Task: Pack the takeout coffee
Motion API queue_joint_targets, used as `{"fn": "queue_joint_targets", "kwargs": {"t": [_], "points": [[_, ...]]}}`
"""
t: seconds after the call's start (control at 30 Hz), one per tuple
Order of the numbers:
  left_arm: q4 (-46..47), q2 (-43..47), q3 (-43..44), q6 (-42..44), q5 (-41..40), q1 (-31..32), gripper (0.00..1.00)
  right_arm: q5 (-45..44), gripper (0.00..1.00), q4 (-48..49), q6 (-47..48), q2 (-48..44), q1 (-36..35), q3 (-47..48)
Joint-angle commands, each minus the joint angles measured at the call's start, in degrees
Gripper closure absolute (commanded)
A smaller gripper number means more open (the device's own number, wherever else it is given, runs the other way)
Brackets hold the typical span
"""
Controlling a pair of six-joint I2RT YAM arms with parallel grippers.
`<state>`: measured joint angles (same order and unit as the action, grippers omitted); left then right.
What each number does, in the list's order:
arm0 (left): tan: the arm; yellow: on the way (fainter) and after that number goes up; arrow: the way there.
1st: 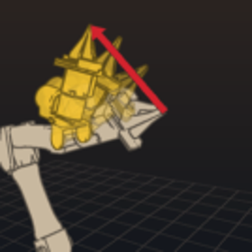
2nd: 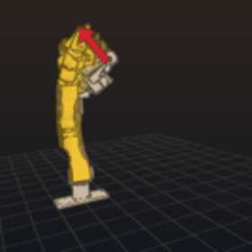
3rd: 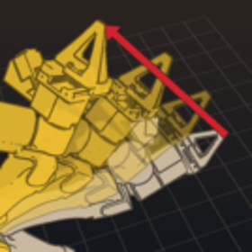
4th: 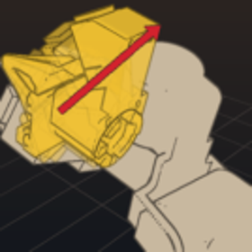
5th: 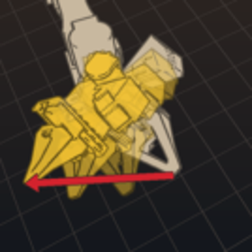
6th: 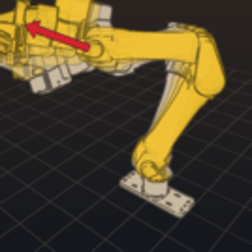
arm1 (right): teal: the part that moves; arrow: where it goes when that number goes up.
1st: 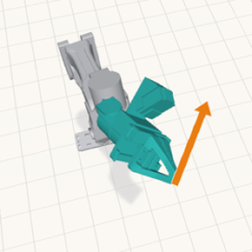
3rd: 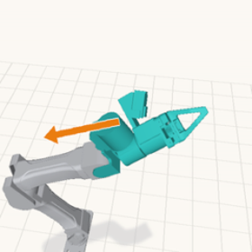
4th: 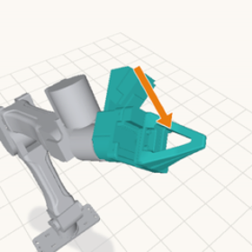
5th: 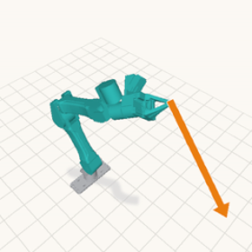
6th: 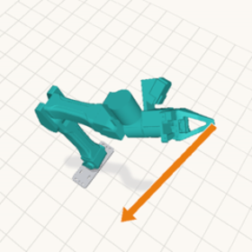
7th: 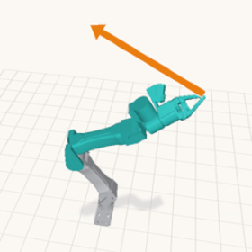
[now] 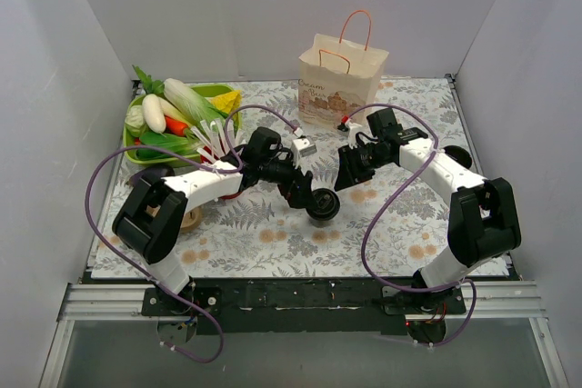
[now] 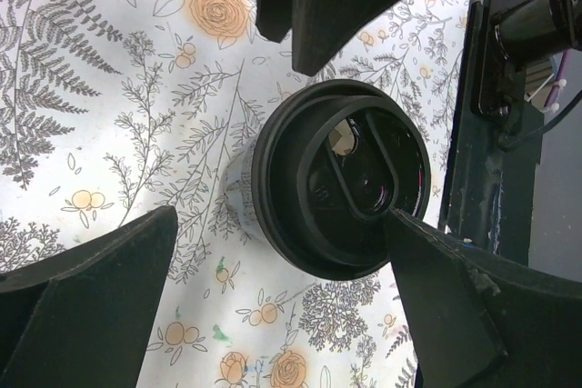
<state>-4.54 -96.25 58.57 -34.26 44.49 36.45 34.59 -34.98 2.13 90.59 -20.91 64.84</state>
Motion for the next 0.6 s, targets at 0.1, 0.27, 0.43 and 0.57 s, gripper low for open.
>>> {"fn": "queue_joint_targets", "kwargs": {"t": [0.1,0.27,0.43,0.57], "points": [[-0.04,3.26,-1.52,4.73,2.09,-0.15,0.02,-1.19,0.63,-1.05,1.91,-2.26,-0.54,2.31],[0.76,2.91,-1.52,3.42,2.09,-0.06,0.02,-1.89,0.63,-1.05,2.26,-2.34,-0.71,1.96],[0.93,3.00,-1.53,2.45,1.92,-0.15,0.02,-0.85,0.60,-1.84,3.49,-2.96,-0.28,2.83],[0.49,2.47,-1.17,2.36,2.00,-0.15,0.02,12.38,0.46,-4.04,5.60,-2.70,0.86,4.24]]}}
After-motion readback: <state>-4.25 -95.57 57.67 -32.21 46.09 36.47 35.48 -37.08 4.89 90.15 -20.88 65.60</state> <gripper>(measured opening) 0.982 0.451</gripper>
